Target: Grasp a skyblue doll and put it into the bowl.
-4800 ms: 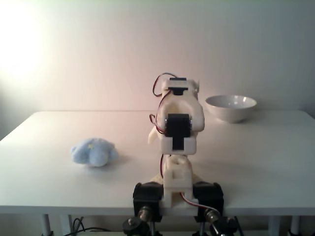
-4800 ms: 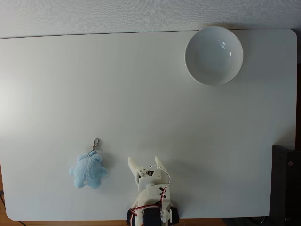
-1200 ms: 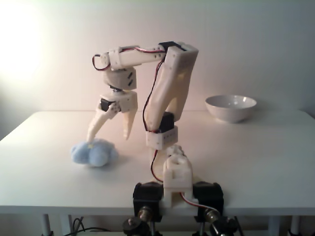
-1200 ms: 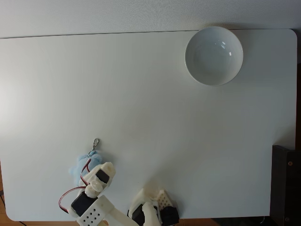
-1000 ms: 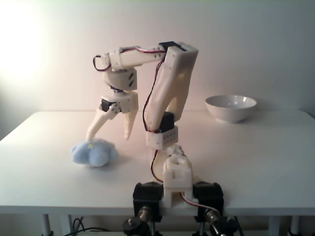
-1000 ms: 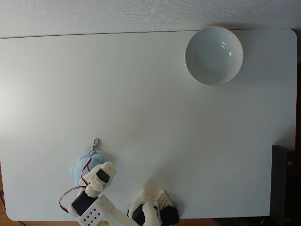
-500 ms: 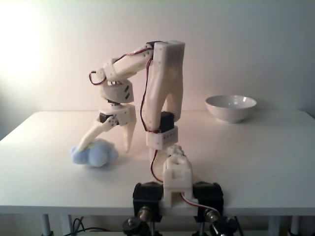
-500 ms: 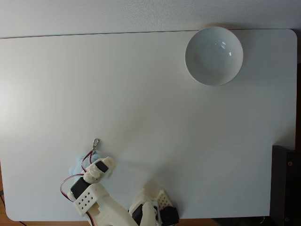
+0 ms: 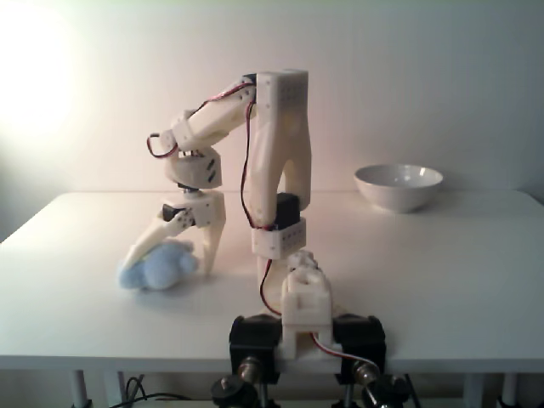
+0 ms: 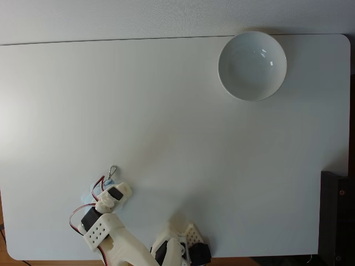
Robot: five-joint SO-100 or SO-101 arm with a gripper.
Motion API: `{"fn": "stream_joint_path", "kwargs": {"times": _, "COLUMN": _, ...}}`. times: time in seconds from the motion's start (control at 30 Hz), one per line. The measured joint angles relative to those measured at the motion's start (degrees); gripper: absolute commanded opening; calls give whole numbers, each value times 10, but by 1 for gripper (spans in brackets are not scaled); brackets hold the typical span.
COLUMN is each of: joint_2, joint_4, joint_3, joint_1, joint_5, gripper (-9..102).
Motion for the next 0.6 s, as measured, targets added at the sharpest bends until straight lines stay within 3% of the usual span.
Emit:
{"fn": "stream_joint_path", "kwargs": {"times": 0.13, "joint_2": 0, "joint_4": 0, "joint_3": 0, "joint_1": 0, "joint_5": -9, "gripper": 65}}
{"fn": "stream_joint_path", "kwargs": {"times": 0.4, "joint_2": 0, "joint_4": -1, "joint_3": 0, "joint_1": -16, "joint_5": -9, "gripper": 45}}
{"fn": "stream_joint_path", "kwargs": {"times": 0.6, "joint_2": 0, "joint_4": -2, "joint_3": 0, "joint_1": -16, "joint_5": -9, "gripper": 39}}
